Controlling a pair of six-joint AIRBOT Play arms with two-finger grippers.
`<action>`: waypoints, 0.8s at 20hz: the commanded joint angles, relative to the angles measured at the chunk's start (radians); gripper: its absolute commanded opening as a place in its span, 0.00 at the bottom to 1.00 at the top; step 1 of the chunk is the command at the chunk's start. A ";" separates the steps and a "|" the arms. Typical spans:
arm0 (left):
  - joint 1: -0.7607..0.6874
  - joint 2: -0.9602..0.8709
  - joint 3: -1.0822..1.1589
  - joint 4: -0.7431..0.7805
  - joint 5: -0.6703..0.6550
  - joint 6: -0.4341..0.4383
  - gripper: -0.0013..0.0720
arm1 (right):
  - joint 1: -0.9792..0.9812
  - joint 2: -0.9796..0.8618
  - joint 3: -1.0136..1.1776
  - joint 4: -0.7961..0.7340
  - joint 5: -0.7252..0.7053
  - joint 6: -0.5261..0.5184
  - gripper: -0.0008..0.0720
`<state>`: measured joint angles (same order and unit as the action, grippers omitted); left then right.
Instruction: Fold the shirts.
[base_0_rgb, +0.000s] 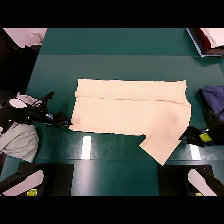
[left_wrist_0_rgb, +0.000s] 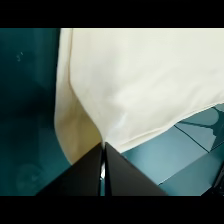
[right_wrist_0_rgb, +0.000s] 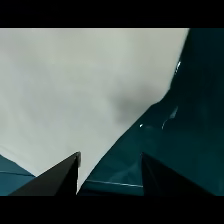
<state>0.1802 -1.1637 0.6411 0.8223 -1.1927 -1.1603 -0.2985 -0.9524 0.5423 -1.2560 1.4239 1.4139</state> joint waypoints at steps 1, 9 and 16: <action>0.000 0.001 0.003 0.001 -0.002 0.001 0.05 | 0.000 0.005 -0.102 0.060 -0.099 0.014 0.60; 0.000 0.002 0.004 0.026 -0.039 0.016 0.05 | 0.000 0.018 -0.117 0.129 -0.134 -0.007 0.03; 0.000 0.233 0.014 0.248 -0.230 -0.072 0.05 | 0.000 0.311 0.068 -0.083 0.151 -0.009 0.03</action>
<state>0.1799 -1.0229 0.6540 0.9855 -1.3231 -1.1984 -0.2985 -0.7540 0.5388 -1.2533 1.4487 1.4067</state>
